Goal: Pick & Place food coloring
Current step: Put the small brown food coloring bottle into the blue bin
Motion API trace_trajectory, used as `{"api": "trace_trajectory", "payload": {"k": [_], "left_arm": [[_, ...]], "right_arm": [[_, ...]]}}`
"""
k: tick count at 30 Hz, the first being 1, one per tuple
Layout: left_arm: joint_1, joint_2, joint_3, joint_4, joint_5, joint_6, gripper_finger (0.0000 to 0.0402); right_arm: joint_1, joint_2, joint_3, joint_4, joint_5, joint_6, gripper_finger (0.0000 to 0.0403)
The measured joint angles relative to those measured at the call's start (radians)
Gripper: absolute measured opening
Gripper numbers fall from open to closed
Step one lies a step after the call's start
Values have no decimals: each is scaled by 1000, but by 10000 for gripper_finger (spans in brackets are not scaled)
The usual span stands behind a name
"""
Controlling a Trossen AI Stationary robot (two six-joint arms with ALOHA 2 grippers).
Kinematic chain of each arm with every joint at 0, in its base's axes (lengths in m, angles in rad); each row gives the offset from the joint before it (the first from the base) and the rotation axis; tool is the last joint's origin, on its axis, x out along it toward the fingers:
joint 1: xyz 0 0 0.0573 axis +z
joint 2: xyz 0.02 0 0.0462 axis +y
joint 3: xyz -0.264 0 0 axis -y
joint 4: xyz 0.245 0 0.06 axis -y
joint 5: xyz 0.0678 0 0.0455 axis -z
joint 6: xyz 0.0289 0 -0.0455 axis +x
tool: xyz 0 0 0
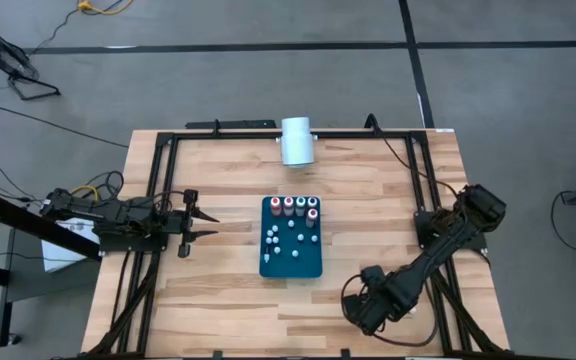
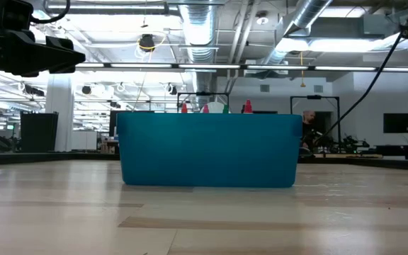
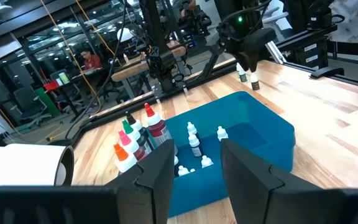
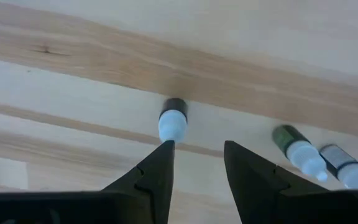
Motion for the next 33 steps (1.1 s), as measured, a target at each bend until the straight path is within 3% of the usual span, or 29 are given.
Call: {"api": "trace_trajectory", "payload": {"k": [5, 33], "left_arm": [[0, 0, 0, 0, 0, 0, 123], [0, 0, 0, 0, 0, 1, 123]], "right_arm": [[-5, 1, 0, 17, 41, -26, 133], [-8, 7, 97, -85, 54, -54, 119]]}}
